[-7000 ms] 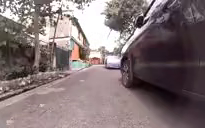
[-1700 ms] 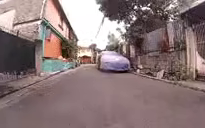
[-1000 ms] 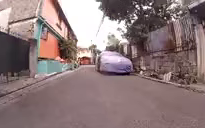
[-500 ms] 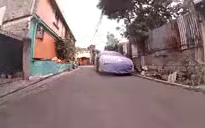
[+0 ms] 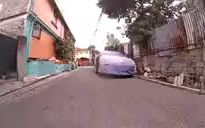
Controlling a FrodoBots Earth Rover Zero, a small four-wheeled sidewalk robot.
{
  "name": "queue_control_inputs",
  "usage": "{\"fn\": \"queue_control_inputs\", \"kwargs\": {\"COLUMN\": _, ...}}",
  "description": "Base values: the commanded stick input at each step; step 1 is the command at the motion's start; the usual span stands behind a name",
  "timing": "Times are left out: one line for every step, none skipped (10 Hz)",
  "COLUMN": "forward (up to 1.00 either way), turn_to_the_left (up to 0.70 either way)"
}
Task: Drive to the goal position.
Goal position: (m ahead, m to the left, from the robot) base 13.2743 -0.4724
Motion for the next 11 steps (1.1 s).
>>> {"fn": "queue_control_inputs", "kwargs": {"forward": 0.7, "turn_to_the_left": 0.0}}
{"fn": "queue_control_inputs", "kwargs": {"forward": 0.7, "turn_to_the_left": 0.0}}
{"fn": "queue_control_inputs", "kwargs": {"forward": 0.7, "turn_to_the_left": 0.0}}
{"fn": "queue_control_inputs", "kwargs": {"forward": 0.7, "turn_to_the_left": 0.0}}
{"fn": "queue_control_inputs", "kwargs": {"forward": 0.7, "turn_to_the_left": 0.0}}
{"fn": "queue_control_inputs", "kwargs": {"forward": 0.7, "turn_to_the_left": 0.0}}
{"fn": "queue_control_inputs", "kwargs": {"forward": 0.7, "turn_to_the_left": 0.0}}
{"fn": "queue_control_inputs", "kwargs": {"forward": 0.7, "turn_to_the_left": 0.0}}
{"fn": "queue_control_inputs", "kwargs": {"forward": 0.7, "turn_to_the_left": 0.0}}
{"fn": "queue_control_inputs", "kwargs": {"forward": 0.7, "turn_to_the_left": 0.0}}
{"fn": "queue_control_inputs", "kwargs": {"forward": 0.7, "turn_to_the_left": 0.0}}
